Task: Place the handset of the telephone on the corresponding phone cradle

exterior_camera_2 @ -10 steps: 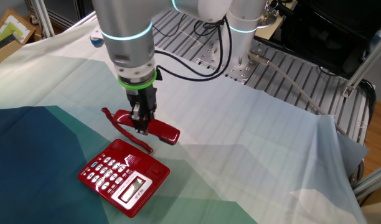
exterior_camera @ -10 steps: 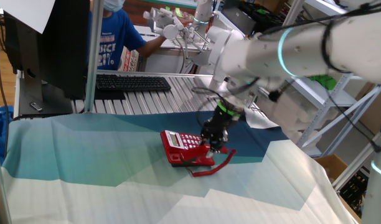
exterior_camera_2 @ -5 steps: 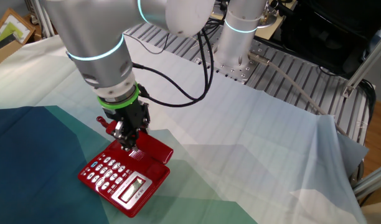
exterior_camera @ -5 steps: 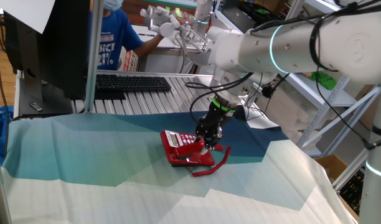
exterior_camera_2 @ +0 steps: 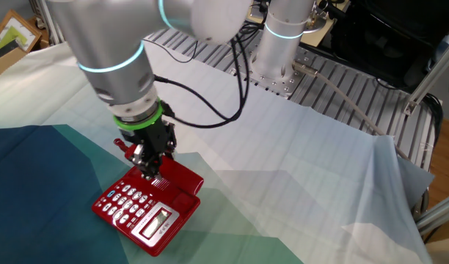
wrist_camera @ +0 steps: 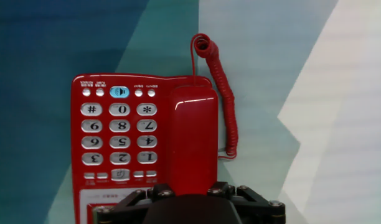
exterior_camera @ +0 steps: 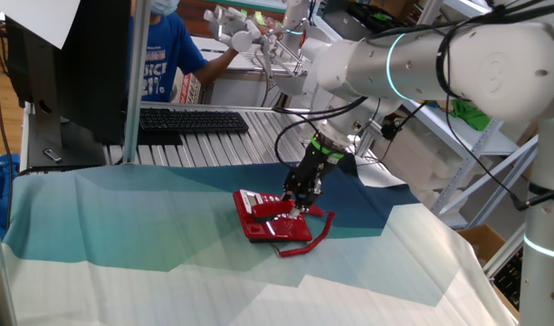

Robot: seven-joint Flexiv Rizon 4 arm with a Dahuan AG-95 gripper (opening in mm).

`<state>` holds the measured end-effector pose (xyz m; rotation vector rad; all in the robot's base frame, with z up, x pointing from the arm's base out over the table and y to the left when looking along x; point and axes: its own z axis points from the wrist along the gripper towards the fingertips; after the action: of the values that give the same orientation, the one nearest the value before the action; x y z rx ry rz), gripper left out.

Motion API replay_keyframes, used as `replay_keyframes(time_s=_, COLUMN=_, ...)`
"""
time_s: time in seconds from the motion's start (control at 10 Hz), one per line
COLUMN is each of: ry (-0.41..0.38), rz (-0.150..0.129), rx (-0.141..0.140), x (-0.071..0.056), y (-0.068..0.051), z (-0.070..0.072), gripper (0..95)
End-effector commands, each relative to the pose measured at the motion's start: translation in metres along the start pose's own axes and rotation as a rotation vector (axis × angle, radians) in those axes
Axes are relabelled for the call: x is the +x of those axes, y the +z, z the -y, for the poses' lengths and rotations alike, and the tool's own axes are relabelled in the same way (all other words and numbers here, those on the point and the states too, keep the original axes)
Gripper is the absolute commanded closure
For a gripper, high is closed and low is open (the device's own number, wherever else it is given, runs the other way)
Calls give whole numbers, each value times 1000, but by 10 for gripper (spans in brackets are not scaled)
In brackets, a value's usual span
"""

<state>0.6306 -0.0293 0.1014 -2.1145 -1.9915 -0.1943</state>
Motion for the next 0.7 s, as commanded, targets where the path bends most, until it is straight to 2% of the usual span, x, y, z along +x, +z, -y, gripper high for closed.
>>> replay_keyframes(time_s=0.1, ry=22, rz=3, rx=-7, x=1, y=6, z=-2, gripper=950)
replay_keyframes(time_s=0.4, ry=6, rz=8, rx=-10, x=-1, y=11, z=-3, gripper=950)
replay_keyframes(time_s=0.7, ry=-14, rz=0, rx=-19, x=-6, y=19, z=-3, gripper=950)
